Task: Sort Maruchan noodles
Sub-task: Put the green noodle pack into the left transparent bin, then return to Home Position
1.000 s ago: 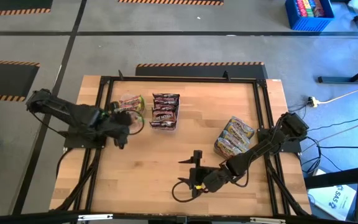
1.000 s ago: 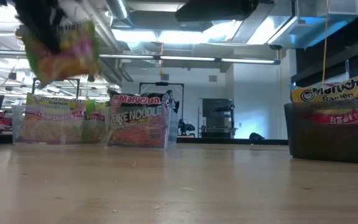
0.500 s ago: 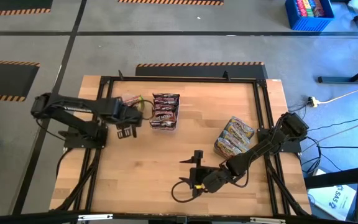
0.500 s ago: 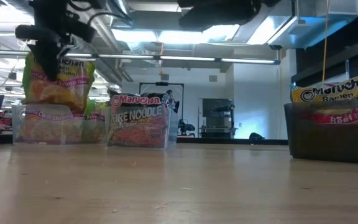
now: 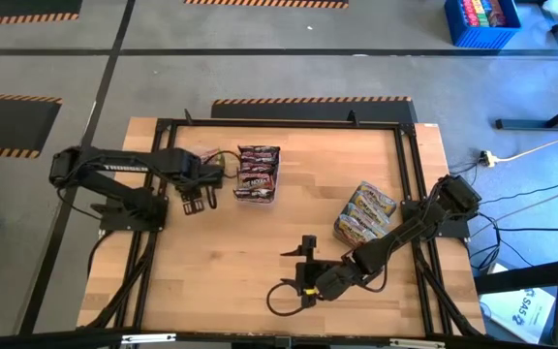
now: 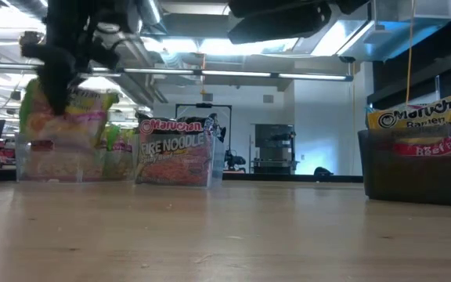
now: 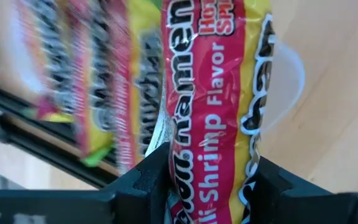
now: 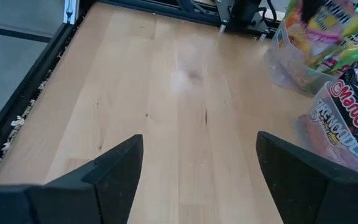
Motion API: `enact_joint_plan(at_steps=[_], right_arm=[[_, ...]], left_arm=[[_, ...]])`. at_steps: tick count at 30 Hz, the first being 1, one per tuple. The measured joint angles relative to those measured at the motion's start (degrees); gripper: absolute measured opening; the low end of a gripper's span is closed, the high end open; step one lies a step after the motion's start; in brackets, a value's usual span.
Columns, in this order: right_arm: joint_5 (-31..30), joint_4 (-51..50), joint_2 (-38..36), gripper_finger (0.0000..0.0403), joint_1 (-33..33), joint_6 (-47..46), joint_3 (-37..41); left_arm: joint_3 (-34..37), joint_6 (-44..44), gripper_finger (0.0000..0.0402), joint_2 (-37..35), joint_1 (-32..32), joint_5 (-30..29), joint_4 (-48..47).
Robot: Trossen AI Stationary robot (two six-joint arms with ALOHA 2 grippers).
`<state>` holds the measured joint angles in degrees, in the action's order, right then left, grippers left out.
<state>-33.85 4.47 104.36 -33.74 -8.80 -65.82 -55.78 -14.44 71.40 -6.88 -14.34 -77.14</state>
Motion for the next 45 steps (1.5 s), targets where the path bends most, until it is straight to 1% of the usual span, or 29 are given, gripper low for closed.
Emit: enact_joint_plan(at_steps=[2, 7, 10, 14, 17, 21, 23, 26, 30, 34, 37, 39, 42, 45], right_arm=[[0.0, 0.1, 0.0, 0.0294, 0.0, 0.0, 0.0], [0.0, 0.1, 0.0, 0.0294, 0.0, 0.2, 0.0], [0.0, 0.2, 0.0, 0.0294, 0.0, 0.2, 0.0], [0.0, 0.5, 0.0, 0.0294, 0.0, 0.2, 0.0], [0.0, 0.5, 0.0, 0.0294, 0.0, 0.2, 0.0], [0.0, 0.5, 0.0, 0.0294, 0.0, 0.2, 0.0], [0.0, 0.5, 0.0, 0.0294, 0.0, 0.3, 0.0], [0.0, 0.5, 0.0, 0.0294, 0.0, 0.3, 0.0], [0.0, 0.5, 0.0, 0.0294, 0.0, 0.2, 0.0], [0.4, 0.6, 0.0, 0.0294, 0.0, -0.6, 0.0], [1.1, 2.2, 0.0, 0.0294, 0.0, -3.1, 0.0], [1.3, 2.3, 0.0, 0.0294, 0.0, -3.0, 0.0], [1.0, 0.5, -1.1, 0.0293, 0.0, -3.0, 0.0], [-0.6, -3.8, -4.2, 0.0277, 0.0, -2.9, 0.0]], left_arm=[[2.9, 0.1, 0.0138, 0.0, -0.8, 1.3, 1.2], [8.7, 1.5, 0.0138, 0.1, -1.5, 6.0, 9.6], [10.7, 1.5, 0.0140, 0.0, -1.5, 6.5, 12.0], [12.3, 1.9, 0.0154, 0.0, -1.5, 5.6, 14.6], [12.4, 1.3, 0.0173, 0.0, -1.5, 3.6, 14.9], [12.4, 1.1, 0.0199, 0.1, -1.5, 3.2, 14.7], [11.7, 0.9, 0.0206, 0.1, -1.5, 3.3, 13.2], [9.5, -1.6, 0.0210, 0.1, -1.4, 2.9, 9.4], [5.6, -1.0, 0.0211, -1.2, -0.5, 4.1, 4.9], [1.8, -2.5, 0.0211, -4.1, 1.1, 0.6, 4.8], [1.7, -6.3, 0.0211, -7.1, 3.3, 0.7, 13.2], [3.0, -8.7, 0.0211, -8.5, 4.9, 2.5, 20.3], [5.0, -9.3, 0.0208, -8.8, 7.2, 3.5, 27.0], [8.6, -8.6, 0.0188, -8.8, 10.6, 2.6, 34.1]])
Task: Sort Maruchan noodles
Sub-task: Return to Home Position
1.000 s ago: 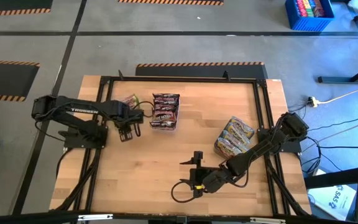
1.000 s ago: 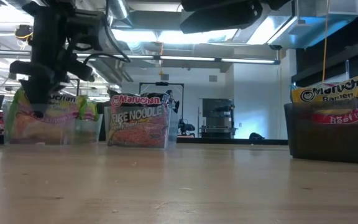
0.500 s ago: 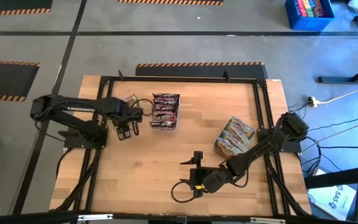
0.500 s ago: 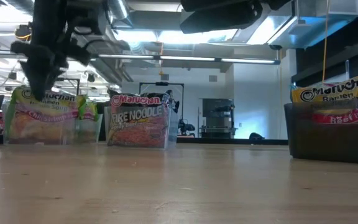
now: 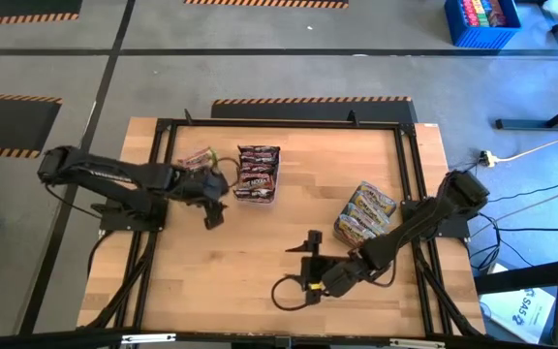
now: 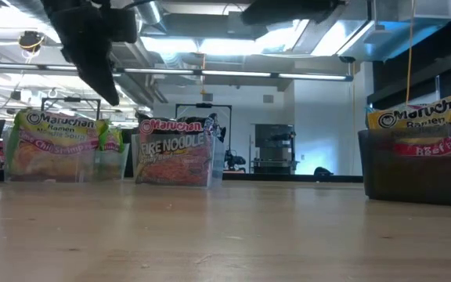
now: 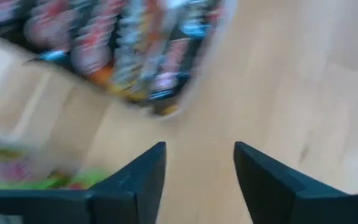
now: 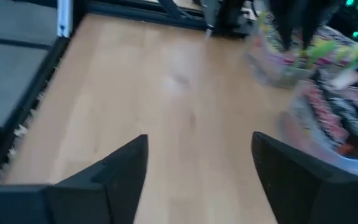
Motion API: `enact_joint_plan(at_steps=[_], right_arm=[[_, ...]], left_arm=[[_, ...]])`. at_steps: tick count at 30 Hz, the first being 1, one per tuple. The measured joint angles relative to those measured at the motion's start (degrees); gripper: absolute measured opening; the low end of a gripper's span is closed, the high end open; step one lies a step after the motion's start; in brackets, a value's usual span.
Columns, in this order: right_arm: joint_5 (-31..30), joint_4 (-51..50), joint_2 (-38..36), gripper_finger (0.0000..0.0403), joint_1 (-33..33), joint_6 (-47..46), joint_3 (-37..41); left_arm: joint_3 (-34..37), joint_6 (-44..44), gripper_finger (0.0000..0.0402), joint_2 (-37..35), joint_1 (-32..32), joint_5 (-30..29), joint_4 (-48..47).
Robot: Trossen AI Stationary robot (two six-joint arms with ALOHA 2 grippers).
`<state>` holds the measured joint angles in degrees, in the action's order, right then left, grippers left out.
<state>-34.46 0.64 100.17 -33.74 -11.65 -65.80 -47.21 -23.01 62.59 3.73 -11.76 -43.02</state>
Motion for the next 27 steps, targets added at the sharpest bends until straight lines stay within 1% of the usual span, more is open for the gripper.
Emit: enact_joint_plan(at_steps=[2, 4, 5, 7, 8, 11, 13, 15, 17, 19, 21, 24, 27], right_arm=[[-0.6, -4.4, -2.5, 0.0252, 0.0, -0.2, 0.0], [-1.0, -8.5, -5.5, 0.0217, 0.1, -0.8, 0.7], [-0.9, -9.1, -6.9, 0.0198, 0.7, -0.9, 1.5], [1.2, -10.0, -10.0, 0.0156, 2.1, -1.2, 4.1], [3.3, -10.0, -11.5, 0.0135, 3.2, -1.5, 5.8], [9.2, -6.0, -16.7, 0.0074, 6.5, -1.4, 11.6], [13.0, 0.0, -20.5, 0.0039, 8.3, 0.1, 16.3], [17.7, 6.7, -24.5, 0.0013, 10.0, 1.8, 21.4], [22.4, 13.4, -28.2, 0.0006, 11.6, 3.7, 26.3], [26.4, 18.5, -32.4, 0.0014, 13.0, 5.1, 30.9], [29.0, 22.6, -36.1, 0.0023, 14.4, 5.5, 34.5], [30.0, 24.9, -42.3, 0.0029, 16.1, 5.6, 39.2], [30.0, 25.2, -48.4, 0.0030, 17.5, 5.4, 43.3]], left_arm=[[3.1, 0.9, 0.0163, -0.1, 2.6, -0.4, 6.0], [7.2, 0.8, 0.0132, -0.6, 5.8, -2.3, 12.7], [9.4, 0.8, 0.0117, -0.6, 7.4, -3.5, 17.5], [13.5, 1.5, 0.0089, -1.3, 10.5, -5.3, 25.6], [15.1, 2.4, 0.0076, -1.7, 11.7, -5.7, 29.8], [20.4, 5.9, 0.0048, -4.0, 14.7, -7.5, 42.8], [23.6, 8.9, 0.0034, -6.3, 16.0, -7.4, 50.1], [26.6, 11.2, 0.0022, -8.8, 16.8, -7.3, 56.9], [29.8, 13.5, 0.0012, -12.1, 17.3, -7.4, 61.6], [32.4, 15.7, 0.0004, -16.0, 17.3, -7.3, 64.2], [34.8, 17.5, 0.0002, -20.4, 17.0, -7.5, 65.7], [37.8, 19.4, 0.0004, -27.3, 16.3, -7.6, 65.9], [40.7, 20.9, 0.0004, -34.5, 15.6, -7.4, 65.8]])
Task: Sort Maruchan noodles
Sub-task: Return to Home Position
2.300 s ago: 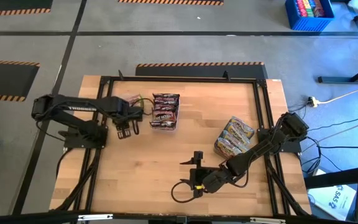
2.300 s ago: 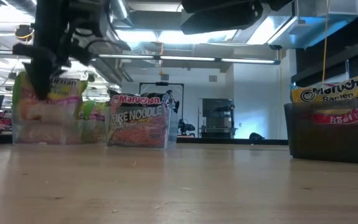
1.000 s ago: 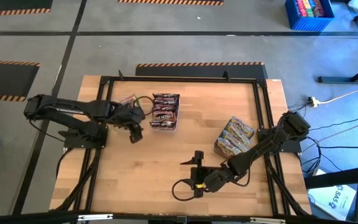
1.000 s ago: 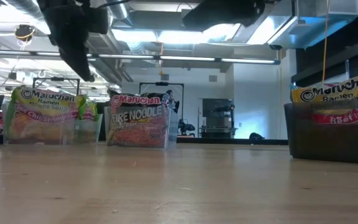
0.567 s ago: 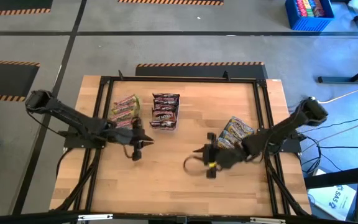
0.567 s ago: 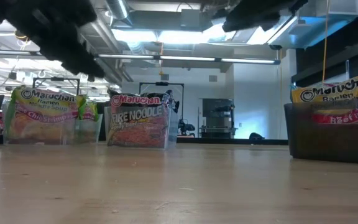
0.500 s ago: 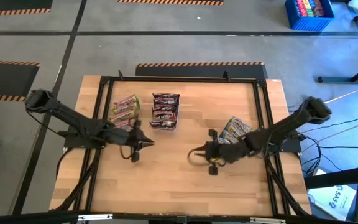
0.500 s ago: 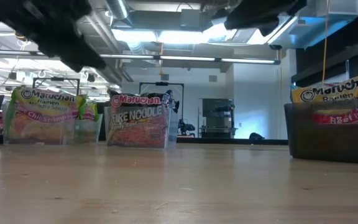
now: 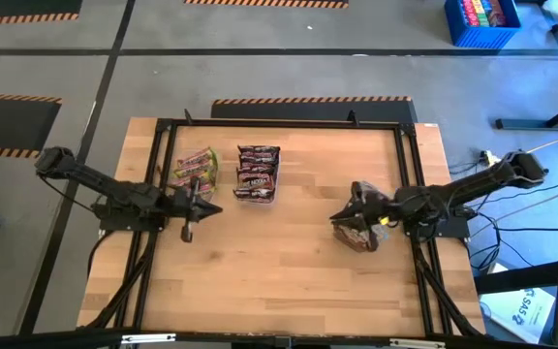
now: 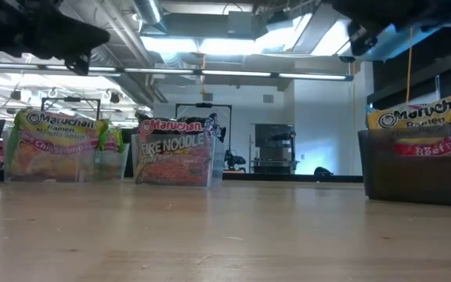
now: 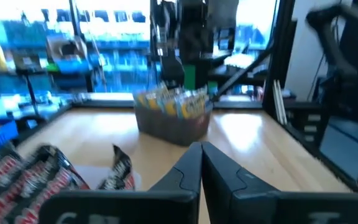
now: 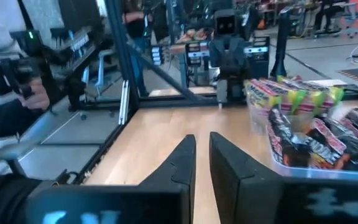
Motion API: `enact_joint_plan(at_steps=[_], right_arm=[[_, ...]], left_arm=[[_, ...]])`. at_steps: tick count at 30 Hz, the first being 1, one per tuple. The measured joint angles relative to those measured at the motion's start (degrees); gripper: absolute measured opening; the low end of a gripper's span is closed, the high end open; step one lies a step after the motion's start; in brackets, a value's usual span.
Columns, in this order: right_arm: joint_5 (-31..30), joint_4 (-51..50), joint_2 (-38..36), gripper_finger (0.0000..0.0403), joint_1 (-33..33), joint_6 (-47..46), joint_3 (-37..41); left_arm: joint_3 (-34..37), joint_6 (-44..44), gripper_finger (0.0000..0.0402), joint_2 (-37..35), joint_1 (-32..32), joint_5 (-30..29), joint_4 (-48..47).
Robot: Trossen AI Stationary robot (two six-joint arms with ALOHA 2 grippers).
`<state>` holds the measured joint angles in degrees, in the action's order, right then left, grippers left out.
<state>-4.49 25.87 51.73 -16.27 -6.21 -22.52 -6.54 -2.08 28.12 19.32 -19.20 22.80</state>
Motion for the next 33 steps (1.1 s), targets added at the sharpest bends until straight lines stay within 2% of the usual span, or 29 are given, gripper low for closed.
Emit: enact_joint_plan(at_steps=[7, 10, 18, 23, 27, 31, 33], right_arm=[[0.7, 0.6, -11.0, 0.0030, 3.6, -2.5, 8.9], [2.1, 0.5, -15.3, 0.0030, 5.2, -3.5, 12.4], [2.6, -1.0, -32.2, 0.0031, 9.1, -4.0, 21.0], [2.5, -13.1, -43.4, 0.0031, 10.9, -3.9, 22.0], [2.1, -21.9, -51.6, 0.0031, 11.1, -3.8, 22.0], [2.3, -23.3, -51.4, 0.0031, 11.1, -1.8, 22.0], [0.0, -23.9, -51.5, 0.0031, 11.1, -1.1, 22.0]], left_arm=[[4.8, 2.7, 0.0002, -12.1, -2.3, 0.3, -1.4], [6.1, 2.8, 0.0003, -15.6, -2.9, 0.3, -3.0], [6.1, 2.7, 0.0003, -23.0, -4.3, -0.8, -11.2], [6.1, 1.4, 0.0004, -28.1, -4.3, -0.6, -15.6], [6.0, 1.4, 0.0004, -28.0, -4.3, 1.9, -16.9], [6.1, 1.8, 0.0004, -28.0, -4.3, 1.7, -18.3], [6.1, 2.8, 0.0004, -28.0, -4.3, 1.7, -18.1]])
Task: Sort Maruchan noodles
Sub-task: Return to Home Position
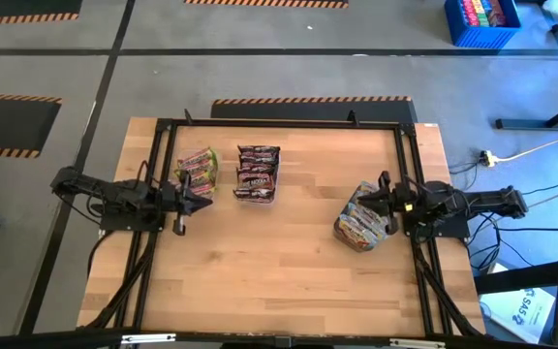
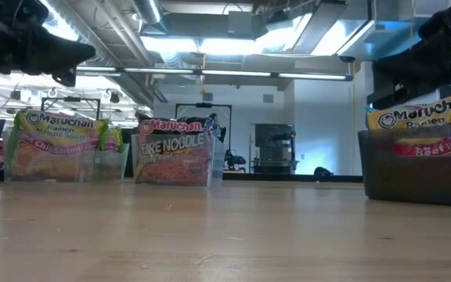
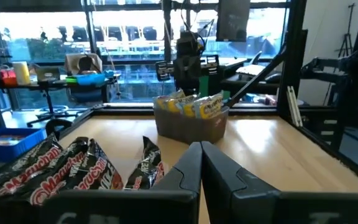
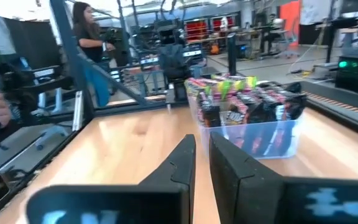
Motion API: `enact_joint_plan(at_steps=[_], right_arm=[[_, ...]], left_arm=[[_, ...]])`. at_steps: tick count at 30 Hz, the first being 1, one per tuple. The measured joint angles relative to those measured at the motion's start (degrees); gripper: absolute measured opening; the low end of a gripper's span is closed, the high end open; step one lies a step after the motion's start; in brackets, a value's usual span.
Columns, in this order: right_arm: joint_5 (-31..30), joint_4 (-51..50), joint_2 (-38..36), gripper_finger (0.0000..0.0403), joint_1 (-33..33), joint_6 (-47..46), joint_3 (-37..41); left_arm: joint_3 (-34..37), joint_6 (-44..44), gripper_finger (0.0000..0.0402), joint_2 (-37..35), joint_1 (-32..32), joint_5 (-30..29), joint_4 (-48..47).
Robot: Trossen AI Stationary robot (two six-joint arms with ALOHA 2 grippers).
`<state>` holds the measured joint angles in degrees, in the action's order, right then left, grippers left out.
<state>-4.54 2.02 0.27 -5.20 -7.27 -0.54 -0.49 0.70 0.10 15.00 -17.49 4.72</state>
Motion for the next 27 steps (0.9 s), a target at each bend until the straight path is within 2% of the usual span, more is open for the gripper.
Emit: enact_joint_plan(at_steps=[8, 27], right_arm=[[-0.4, -0.2, 0.3, 0.0030, 0.0, -0.2, -0.1], [-0.4, -0.4, 0.3, 0.0030, 0.0, -0.3, -0.1]], left_arm=[[0.0, 1.4, 0.0004, 0.0, 0.0, -4.6, -1.0], [0.0, 1.4, 0.0004, 0.0, 0.0, -4.6, -1.2]])
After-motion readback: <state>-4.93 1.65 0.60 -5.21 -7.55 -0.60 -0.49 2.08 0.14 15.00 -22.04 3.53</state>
